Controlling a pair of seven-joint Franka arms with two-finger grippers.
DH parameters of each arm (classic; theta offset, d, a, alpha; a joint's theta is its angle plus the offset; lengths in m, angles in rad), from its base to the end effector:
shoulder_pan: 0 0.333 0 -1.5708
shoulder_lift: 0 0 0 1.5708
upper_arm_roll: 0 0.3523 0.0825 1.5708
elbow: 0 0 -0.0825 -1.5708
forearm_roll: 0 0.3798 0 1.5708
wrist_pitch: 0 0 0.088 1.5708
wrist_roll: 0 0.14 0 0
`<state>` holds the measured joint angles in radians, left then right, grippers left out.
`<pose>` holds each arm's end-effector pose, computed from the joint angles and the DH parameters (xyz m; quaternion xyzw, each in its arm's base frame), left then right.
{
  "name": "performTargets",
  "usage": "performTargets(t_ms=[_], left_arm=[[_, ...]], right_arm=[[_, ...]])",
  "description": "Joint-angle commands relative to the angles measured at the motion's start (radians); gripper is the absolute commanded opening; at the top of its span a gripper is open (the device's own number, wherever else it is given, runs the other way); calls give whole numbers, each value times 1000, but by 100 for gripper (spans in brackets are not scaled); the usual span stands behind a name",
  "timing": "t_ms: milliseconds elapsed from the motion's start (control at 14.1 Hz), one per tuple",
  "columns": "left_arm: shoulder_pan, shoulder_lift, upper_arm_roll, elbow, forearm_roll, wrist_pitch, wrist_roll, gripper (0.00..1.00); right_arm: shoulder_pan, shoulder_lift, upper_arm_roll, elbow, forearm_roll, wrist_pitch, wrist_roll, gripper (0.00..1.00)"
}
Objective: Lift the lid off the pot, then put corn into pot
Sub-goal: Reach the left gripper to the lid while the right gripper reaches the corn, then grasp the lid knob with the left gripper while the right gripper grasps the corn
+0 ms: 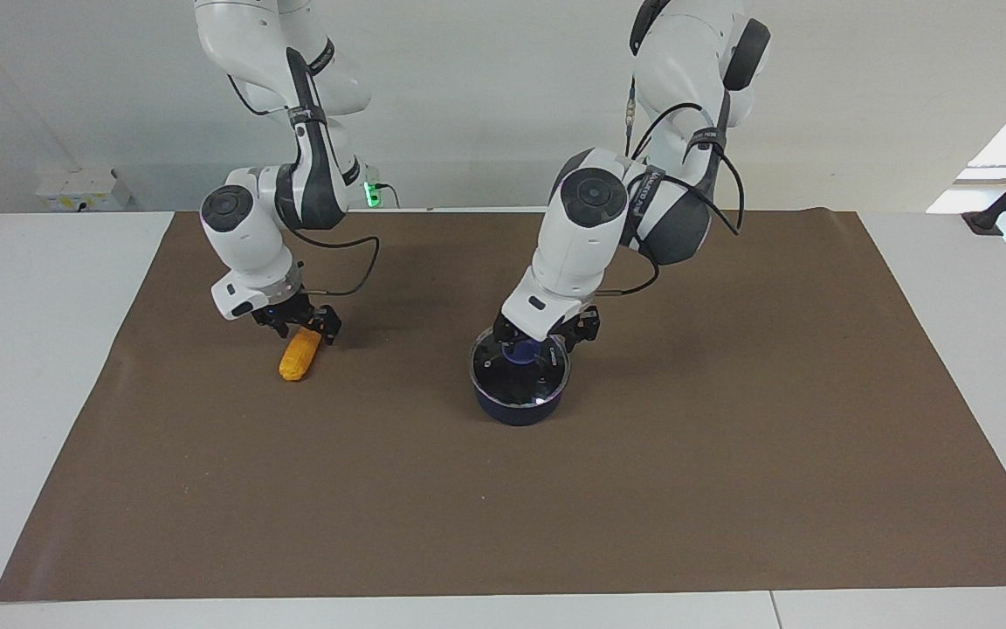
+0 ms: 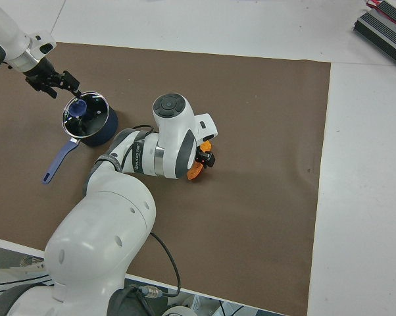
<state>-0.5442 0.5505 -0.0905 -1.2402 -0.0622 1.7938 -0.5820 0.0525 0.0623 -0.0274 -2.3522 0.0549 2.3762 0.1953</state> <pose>0.5938 -0.4273 0.4498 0.9985 -0.0128 -0.0286 0.0458 0.5008 0.0144 0.3073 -0.9941 0.1050 0.0210 0.0156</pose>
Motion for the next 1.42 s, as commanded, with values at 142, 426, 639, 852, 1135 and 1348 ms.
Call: performTargets(t_ms=[142,426,639,852,1135,1348], left_arm=[[-37,14,15,10,47,1,-71,100],[-48,6,15,-42,87,39,-78,100],[-51,-1,14,-79,87,79,-78,100],[-51,-1,14,-82,88,85,-73,100],[-53,-6,14,-110,94,108,-70,100],[-53,-12,11,-120,93,111,-71,100]], right_arm=[[-17,-3,4,-25,6,61,-37,91],[-16,5,4,-25,6,109,-25,77],[-16,5,6,-25,5,110,-36,60],[-16,5,6,-24,3,103,-71,15],[-14,16,9,71,-9,-55,-79,0],[4,14,12,177,-12,-199,-102,0]])
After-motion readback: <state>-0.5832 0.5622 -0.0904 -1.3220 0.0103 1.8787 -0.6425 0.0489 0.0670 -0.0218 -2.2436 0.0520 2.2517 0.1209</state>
